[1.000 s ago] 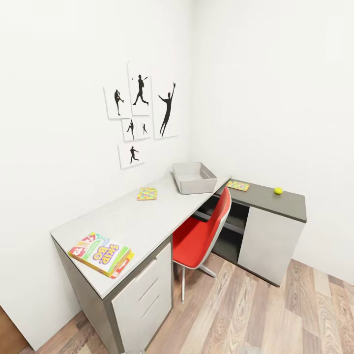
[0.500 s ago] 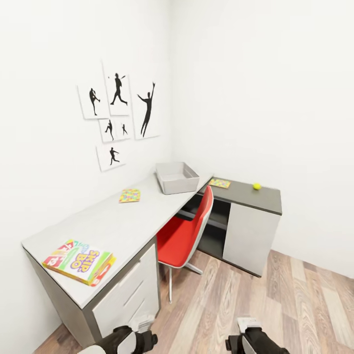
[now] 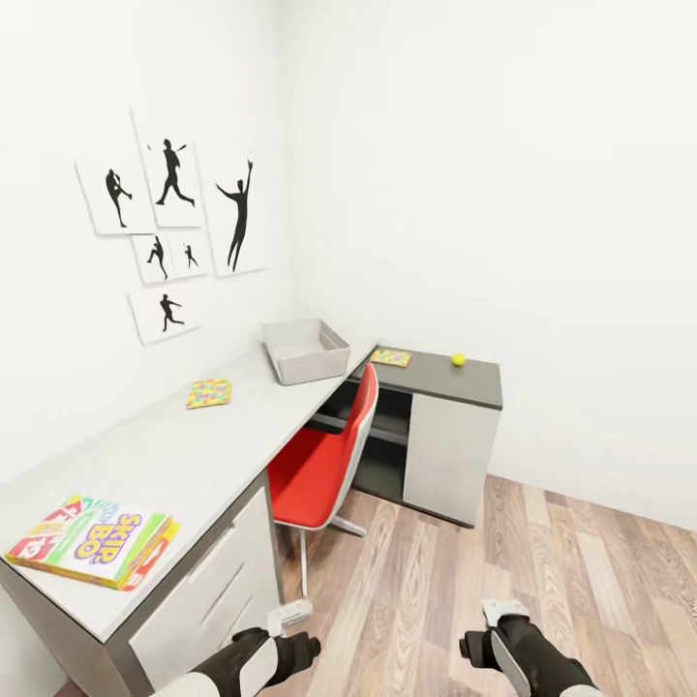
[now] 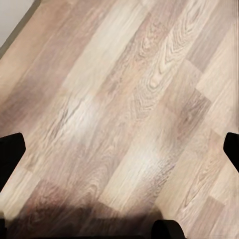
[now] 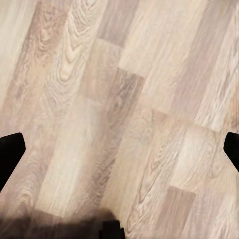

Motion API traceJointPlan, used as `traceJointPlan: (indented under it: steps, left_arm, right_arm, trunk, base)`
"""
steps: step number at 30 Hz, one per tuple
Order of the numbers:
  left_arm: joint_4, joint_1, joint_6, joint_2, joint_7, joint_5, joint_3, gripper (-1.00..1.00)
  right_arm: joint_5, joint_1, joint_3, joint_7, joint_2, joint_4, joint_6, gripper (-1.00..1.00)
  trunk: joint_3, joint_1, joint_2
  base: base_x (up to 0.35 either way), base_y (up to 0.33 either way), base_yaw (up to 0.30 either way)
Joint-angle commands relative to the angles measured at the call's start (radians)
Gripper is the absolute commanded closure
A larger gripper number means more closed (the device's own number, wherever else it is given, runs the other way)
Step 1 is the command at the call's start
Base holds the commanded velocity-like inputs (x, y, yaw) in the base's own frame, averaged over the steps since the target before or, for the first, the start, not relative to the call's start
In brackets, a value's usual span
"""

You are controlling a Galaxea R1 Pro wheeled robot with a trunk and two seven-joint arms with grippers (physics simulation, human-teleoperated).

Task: Put all the toys in the child's room - the three board games (two on the bed and one on the table), the two jigsaw puzzles on the table, and the tennis ball on the table - inside the toy box on the table in the child's room.

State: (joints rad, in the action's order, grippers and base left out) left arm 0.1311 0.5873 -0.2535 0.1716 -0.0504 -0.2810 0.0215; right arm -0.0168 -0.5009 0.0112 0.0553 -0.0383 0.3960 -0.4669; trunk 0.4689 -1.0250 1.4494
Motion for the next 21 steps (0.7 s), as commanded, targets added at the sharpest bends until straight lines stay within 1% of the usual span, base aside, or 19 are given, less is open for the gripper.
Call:
traceJointPlan:
  steps: [1, 11, 13, 14, 16, 17, 19, 20, 21]
  left_arm:
    - [0.004, -0.001, -0.006, 0.001, -0.004, -0.008, 0.002, -1.0]
    - [0.008, -0.004, 0.005, 0.002, 0.005, -0.009, 0.001, -1.0]
    - [0.009, -0.005, 0.01, 0.003, 0.007, -0.009, 0.0, -1.0]
    - [0.009, -0.005, 0.01, 0.003, 0.007, -0.009, 0.0, -1.0]
    - [0.009, -0.007, 0.014, 0.003, 0.008, -0.009, -0.001, -1.0]
    - [0.009, -0.007, 0.014, 0.003, 0.008, -0.009, -0.001, -1.0]
    - [0.012, -0.008, 0.016, 0.003, 0.008, -0.009, -0.003, -1.0]
    - [0.012, -0.008, 0.016, 0.003, 0.008, -0.009, -0.003, -1.0]
    - [0.016, -0.008, 0.017, 0.003, 0.008, -0.009, -0.003, -1.0]
  right_arm:
    - [-0.005, 0.0, 0.001, 0.002, -0.002, 0.011, -0.006, -1.0]
    - [-0.013, 0.007, 0.002, 0.002, -0.008, 0.082, -0.021, -1.0]
    - [-0.015, 0.012, 0.002, 0.001, -0.01, 0.113, -0.039, -1.0]
    - [-0.015, 0.012, 0.002, 0.001, -0.01, 0.113, -0.039, -1.0]
    - [-0.015, 0.02, 0.001, 0.001, -0.01, 0.149, -0.063, -1.0]
    - [-0.015, 0.02, 0.001, 0.001, -0.01, 0.149, -0.063, -1.0]
    - [-0.016, 0.034, 0.001, 0.001, -0.011, 0.199, -0.092, -1.0]
    - [-0.016, 0.034, 0.001, 0.001, -0.011, 0.199, -0.092, -1.0]
    - [-0.016, 0.045, 0.002, 0.0, -0.012, 0.231, -0.107, -1.0]
  trunk:
    - [0.001, 0.0, 0.001]
    - [0.001, 0.0, 0.001]
    - [0.001, 0.0, 0.001]
    - [0.001, 0.0, 0.001]
    - [0.001, 0.0, 0.001]
    - [0.0, 0.0, 0.001]
    - [0.0, 0.0, 0.001]
    - [0.0, 0.0, 0.001]
    - [-0.001, 0.0, 0.001]
  base:
    - [0.0, 0.0, -0.284]
    - [0.0, 0.0, -0.285]
    - [0.0, 0.0, -0.285]
    - [0.0, 0.0, -0.285]
    - [0.0, 0.0, -0.285]
    - [0.0, 0.0, -0.285]
    - [0.0, 0.0, -0.285]
    - [0.0, 0.0, -0.285]
    - [0.0, 0.0, -0.285]
